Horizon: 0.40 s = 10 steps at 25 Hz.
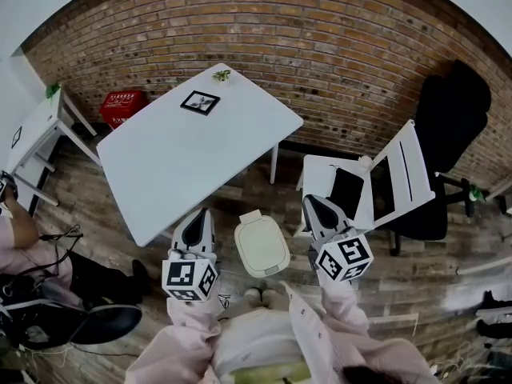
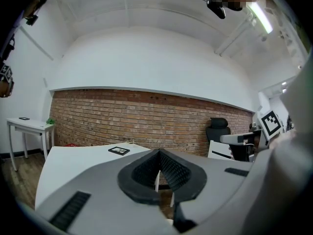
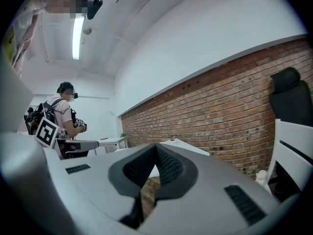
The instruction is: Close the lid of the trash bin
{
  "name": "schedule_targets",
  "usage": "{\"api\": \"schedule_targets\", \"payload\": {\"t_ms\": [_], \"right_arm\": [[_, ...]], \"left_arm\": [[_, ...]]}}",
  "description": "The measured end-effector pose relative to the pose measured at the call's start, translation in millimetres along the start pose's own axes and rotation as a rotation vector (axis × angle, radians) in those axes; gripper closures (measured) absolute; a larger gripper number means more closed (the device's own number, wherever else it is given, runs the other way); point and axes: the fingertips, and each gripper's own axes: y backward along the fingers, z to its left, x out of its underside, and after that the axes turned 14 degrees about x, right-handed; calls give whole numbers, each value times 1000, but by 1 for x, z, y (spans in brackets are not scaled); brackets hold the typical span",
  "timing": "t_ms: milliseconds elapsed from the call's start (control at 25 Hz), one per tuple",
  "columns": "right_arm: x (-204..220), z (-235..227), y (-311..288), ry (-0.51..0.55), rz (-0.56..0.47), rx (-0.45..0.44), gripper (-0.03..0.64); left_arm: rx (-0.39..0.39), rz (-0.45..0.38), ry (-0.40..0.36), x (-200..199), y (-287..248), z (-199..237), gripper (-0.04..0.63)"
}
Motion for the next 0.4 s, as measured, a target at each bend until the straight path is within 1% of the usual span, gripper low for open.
{"api": "schedule_targets", "payload": {"t_ms": [400], "right_arm": [[4, -2, -4, 1, 4, 6, 614]], "left_arm": [[-2, 5, 9, 4, -2, 5, 601]]}}
